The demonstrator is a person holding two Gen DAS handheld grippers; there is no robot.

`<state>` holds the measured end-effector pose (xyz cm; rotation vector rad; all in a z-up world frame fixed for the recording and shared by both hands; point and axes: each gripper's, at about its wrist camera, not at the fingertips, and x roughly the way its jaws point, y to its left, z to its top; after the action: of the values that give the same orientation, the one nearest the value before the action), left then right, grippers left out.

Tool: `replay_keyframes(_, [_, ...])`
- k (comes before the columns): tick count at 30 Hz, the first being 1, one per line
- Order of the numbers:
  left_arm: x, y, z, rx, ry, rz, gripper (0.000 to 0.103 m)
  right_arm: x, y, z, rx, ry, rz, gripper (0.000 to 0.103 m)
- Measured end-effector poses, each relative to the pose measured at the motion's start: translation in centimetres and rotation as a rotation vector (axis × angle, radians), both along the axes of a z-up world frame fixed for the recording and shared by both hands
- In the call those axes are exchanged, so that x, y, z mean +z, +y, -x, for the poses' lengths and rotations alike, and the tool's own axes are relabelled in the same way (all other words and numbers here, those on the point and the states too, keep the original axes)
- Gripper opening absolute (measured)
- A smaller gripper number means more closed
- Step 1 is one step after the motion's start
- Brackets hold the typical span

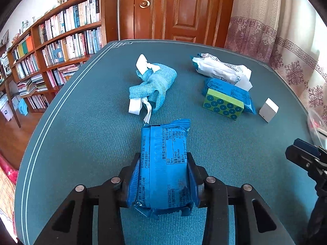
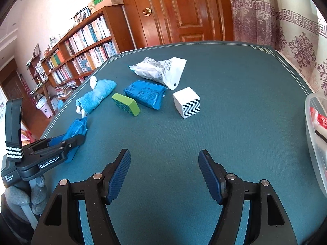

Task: Organize objects
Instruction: 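Close the left tool on the blue wrapped packet and lift it, then grasp the green blue-dotted block with the right tool while the left tool holds the blue packet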

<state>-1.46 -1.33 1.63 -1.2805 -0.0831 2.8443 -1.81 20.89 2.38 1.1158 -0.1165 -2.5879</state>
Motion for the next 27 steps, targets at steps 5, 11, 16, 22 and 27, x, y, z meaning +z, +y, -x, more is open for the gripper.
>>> replay_keyframes(5, [0.3, -0.2, -0.3, 0.006, 0.019, 0.008, 0.043, -0.2, -2.7, 2.5, 0.030, -0.029, 0.033, 0.070])
replay_keyframes(11, [0.9, -1.6, -0.8, 0.019, 0.042, 0.018, 0.043, -0.5, -6.0, 4.6, 0.053, -0.063, 0.064, 0.070])
replay_keyframes(16, [1.3, -3.7, -1.3, 0.045, 0.058, 0.029, 0.043, -0.9, -8.7, 6.4, 0.050, -0.071, 0.059, 0.070])
replay_keyframes(22, [1.4, -6.1, -1.7, 0.068, 0.066, 0.030, 0.043, -1.7, -11.1, 7.9, -0.023, -0.034, -0.031, 0.074])
replay_keyframes(27, [1.2, -7.1, -1.8, 0.078, 0.063, 0.005, 0.043, -1.9, -12.7, 8.5, -0.057, -0.013, -0.088, 0.079])
